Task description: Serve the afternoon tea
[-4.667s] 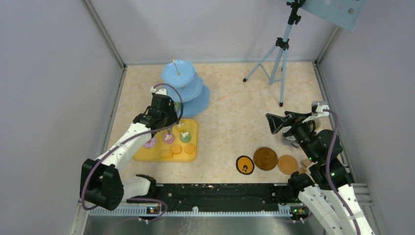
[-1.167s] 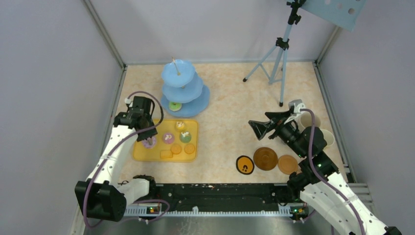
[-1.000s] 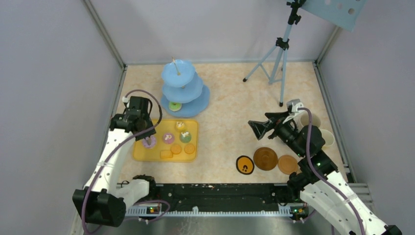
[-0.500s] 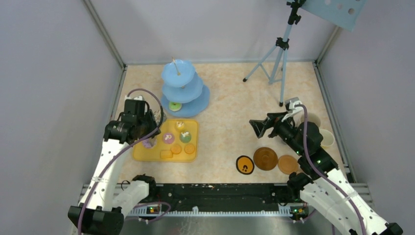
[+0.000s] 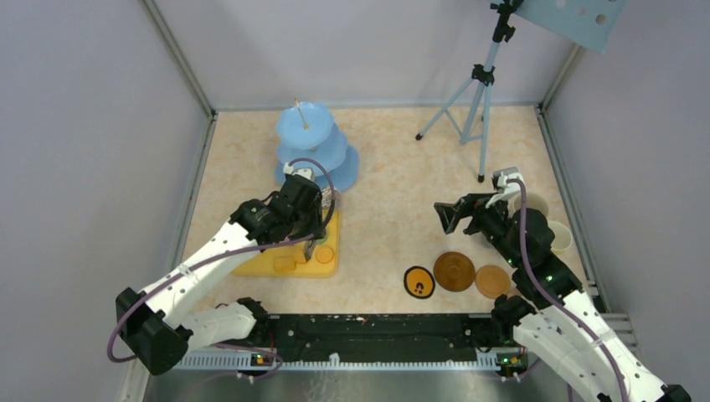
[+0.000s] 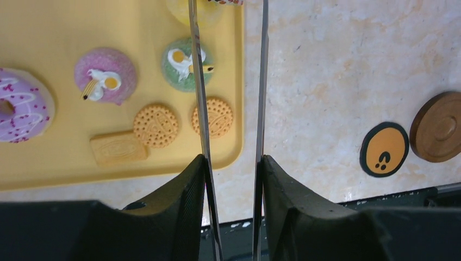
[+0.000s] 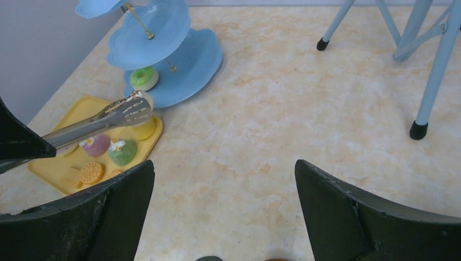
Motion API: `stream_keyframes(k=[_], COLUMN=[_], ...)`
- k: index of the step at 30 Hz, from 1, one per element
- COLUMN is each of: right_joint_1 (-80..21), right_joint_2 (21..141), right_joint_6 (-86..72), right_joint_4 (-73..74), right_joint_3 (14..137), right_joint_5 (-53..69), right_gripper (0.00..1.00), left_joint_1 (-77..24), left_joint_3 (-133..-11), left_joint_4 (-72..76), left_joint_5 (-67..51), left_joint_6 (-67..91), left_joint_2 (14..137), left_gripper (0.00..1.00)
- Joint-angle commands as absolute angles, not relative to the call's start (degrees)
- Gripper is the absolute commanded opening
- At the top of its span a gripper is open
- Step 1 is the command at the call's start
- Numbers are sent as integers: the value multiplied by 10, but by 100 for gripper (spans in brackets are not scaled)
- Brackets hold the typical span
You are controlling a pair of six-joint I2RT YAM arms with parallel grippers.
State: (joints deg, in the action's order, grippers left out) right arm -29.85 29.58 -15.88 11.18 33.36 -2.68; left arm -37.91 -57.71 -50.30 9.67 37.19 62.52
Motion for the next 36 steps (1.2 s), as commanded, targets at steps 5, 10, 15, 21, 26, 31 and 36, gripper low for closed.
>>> stream_keyframes(k=[5, 10, 15, 21, 26, 31, 36], right_joint_1=[-303, -304, -303, -303, -303, -303, -303], right_joint_2=[279, 282, 283, 295, 310, 299, 273], right_joint_6=[-150, -149, -149, -150, -150, -150, -158], right_joint_4=[120, 124, 121, 102, 97, 112, 123], right_joint_3=[360, 365, 363, 353, 353, 360, 353], right_joint_5=[-66, -66, -70, -60, -48, -52, -55], right_gripper=[98, 98, 98, 98, 98, 98, 98], left_joint_1=[-399, -410, -410, -410, -410, -410, -414], left_joint_3=[-615, -637, -615, -588, -591, -601, -623], left_joint_4=[-384, -394, -469, -531, -481, -432, -372], left_joint_5=[113, 142, 187, 195, 169, 128, 105], left_joint_6=[378, 377, 401, 429, 407, 393, 372], left_joint_2=[691, 721, 674, 578, 559, 629, 688], left_gripper=[38, 38, 38, 37, 38, 38, 38])
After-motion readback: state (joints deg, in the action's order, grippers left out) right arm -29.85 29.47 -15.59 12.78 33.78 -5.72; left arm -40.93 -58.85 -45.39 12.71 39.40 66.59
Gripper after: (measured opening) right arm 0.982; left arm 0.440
